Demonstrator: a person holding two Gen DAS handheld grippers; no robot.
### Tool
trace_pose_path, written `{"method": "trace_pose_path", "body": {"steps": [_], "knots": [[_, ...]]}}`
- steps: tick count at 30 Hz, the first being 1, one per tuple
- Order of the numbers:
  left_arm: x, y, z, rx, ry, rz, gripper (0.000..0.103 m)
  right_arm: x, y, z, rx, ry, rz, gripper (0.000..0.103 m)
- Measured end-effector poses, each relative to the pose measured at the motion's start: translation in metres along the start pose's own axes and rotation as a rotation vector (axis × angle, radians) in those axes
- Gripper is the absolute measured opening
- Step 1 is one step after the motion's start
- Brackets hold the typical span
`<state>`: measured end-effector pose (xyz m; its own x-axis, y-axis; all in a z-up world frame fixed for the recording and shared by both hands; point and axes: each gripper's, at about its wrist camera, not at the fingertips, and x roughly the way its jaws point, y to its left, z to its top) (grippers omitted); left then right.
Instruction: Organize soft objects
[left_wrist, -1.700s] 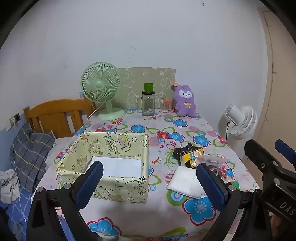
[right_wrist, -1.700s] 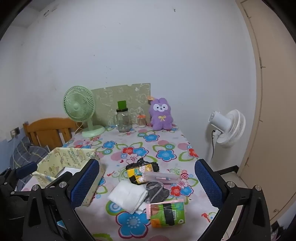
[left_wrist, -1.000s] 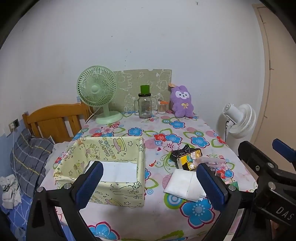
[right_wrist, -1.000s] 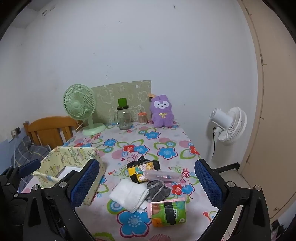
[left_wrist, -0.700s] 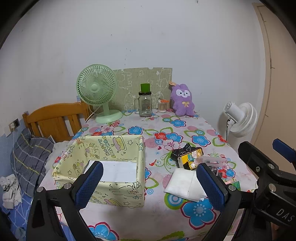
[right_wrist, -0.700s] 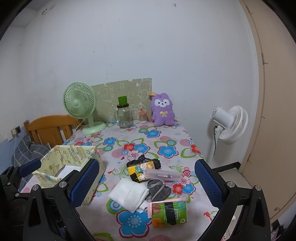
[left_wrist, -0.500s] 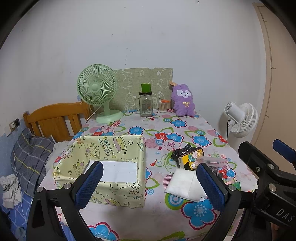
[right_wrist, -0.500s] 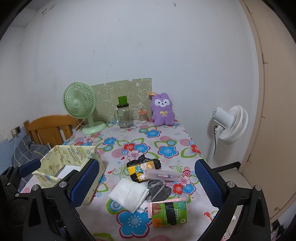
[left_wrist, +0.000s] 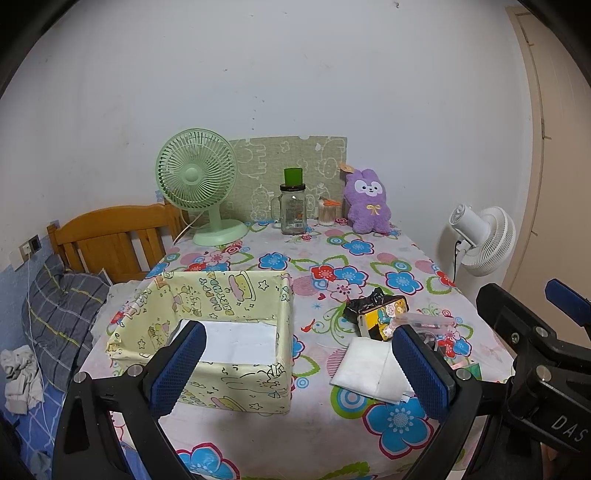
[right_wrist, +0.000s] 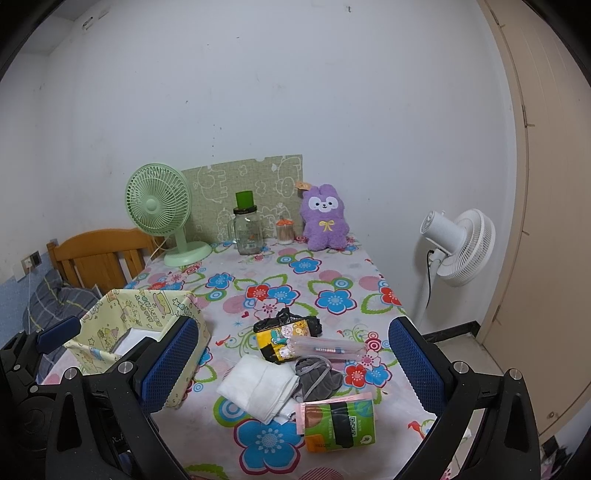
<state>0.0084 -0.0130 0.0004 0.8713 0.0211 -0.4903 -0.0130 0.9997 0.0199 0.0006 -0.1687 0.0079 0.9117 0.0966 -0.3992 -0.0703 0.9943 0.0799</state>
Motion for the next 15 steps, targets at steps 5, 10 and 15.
{"method": "trace_pose_path", "body": {"steps": [5, 10, 15], "knots": [[0.0001, 0.0038, 0.0014, -0.003, -0.003, 0.001, 0.101, 0.0002, 0.0006, 0.0004, -0.001, -0.001, -0.002, 0.103], [-0.0005, 0.0029, 0.0011, -0.003, -0.003, 0.002, 0.101, 0.0001, 0.0008, 0.0011, 0.000, 0.000, -0.001, 0.103], [-0.0006, 0.0029, 0.0007, -0.003, -0.004, 0.002, 0.101, -0.0004, 0.0006, 0.0010, 0.000, 0.000, -0.001, 0.103]]}}
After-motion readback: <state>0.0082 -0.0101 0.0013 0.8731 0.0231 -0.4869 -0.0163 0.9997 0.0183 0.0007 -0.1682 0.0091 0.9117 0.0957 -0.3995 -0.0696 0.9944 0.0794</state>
